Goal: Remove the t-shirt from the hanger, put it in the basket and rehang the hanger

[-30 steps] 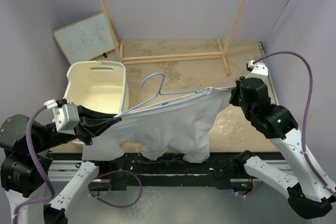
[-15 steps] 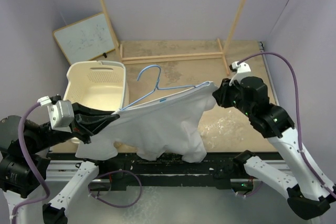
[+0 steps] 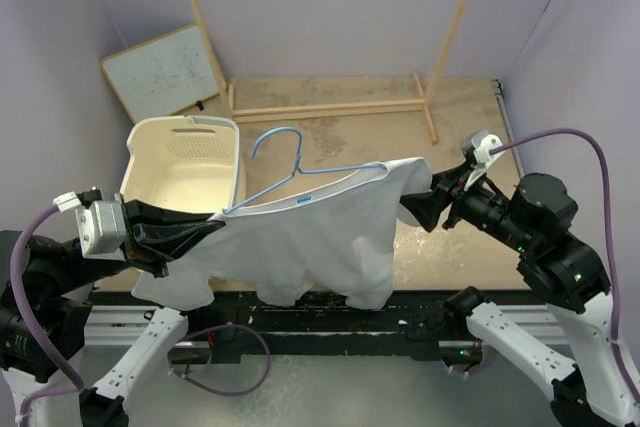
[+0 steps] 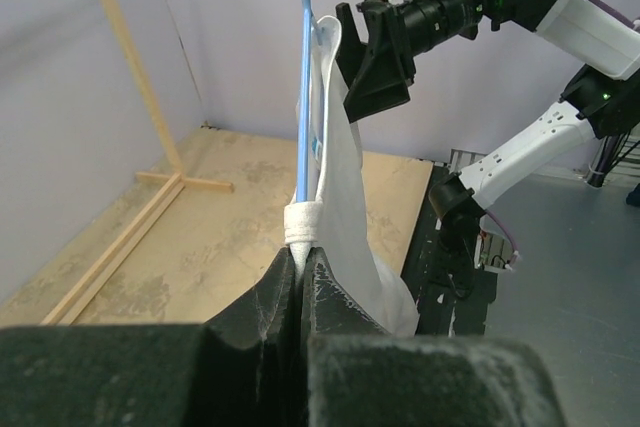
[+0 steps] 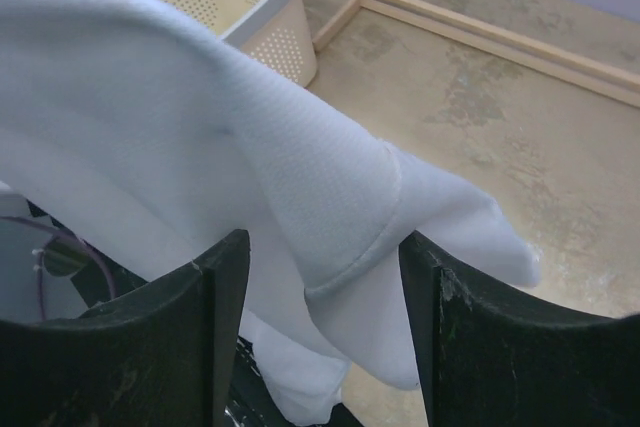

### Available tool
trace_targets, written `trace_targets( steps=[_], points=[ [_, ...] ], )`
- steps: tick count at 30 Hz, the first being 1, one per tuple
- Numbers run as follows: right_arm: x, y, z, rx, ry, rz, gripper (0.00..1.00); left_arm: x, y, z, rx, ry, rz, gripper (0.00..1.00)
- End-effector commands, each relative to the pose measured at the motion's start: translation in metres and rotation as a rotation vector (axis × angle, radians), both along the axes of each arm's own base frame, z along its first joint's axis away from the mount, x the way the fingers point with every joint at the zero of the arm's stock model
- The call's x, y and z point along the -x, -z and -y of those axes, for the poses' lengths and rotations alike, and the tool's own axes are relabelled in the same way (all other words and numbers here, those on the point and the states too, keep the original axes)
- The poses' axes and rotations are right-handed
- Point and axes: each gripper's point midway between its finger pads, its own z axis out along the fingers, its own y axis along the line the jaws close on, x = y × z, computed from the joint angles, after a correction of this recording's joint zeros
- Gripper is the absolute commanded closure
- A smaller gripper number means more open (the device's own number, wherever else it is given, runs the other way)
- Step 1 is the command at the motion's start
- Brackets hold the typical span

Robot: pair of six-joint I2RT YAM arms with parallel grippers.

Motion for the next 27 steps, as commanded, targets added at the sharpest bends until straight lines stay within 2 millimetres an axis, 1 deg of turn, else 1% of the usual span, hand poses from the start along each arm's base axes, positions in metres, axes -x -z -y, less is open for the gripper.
trace_targets(
  steps=[1,3,6,10,13,14,16,21,24,26,27],
  points=[
    [0.02,-0.045,0.0,-0.044,-0.079,0.17,0.34,0.013,-0.02,-0.002,0.028,0.016,0.082,1.0],
    [0.022,-0.052,0.005,-0.048,-0.06,0.183,0.34,0.014,-0.019,-0.002,0.028,0.018,0.078,1.0],
    [0.022,-0.055,0.011,-0.025,-0.035,0.178,0.34,0.015,-0.02,-0.003,0.029,0.014,0.082,1.0],
    [0.023,-0.053,0.018,0.024,-0.017,0.155,0.32,0.015,-0.021,-0.002,0.023,0.021,0.082,1.0],
    [0.026,-0.058,0.021,0.03,-0.011,0.17,0.26,0.018,-0.019,0.0,0.013,0.049,0.077,1.0],
    [0.027,-0.061,0.02,0.025,-0.023,0.177,0.24,0.02,-0.018,0.001,0.011,0.06,0.076,1.0],
    [0.029,-0.065,0.018,0.023,-0.04,0.188,0.23,0.023,-0.018,0.002,0.009,0.074,0.074,1.0],
    [0.028,-0.071,0.013,0.039,-0.071,0.201,0.23,0.027,-0.018,0.002,0.007,0.093,0.072,1.0],
    [0.028,-0.069,0.007,0.045,-0.107,0.199,0.23,0.028,-0.018,0.002,0.004,0.096,0.073,1.0],
    [0.029,-0.063,0.001,0.047,-0.143,0.182,0.25,0.029,-0.018,0.002,0.004,0.098,0.074,1.0],
    [0.029,-0.059,-0.001,0.048,-0.155,0.17,0.3,0.029,-0.018,0.002,0.005,0.099,0.074,1.0]
  ],
)
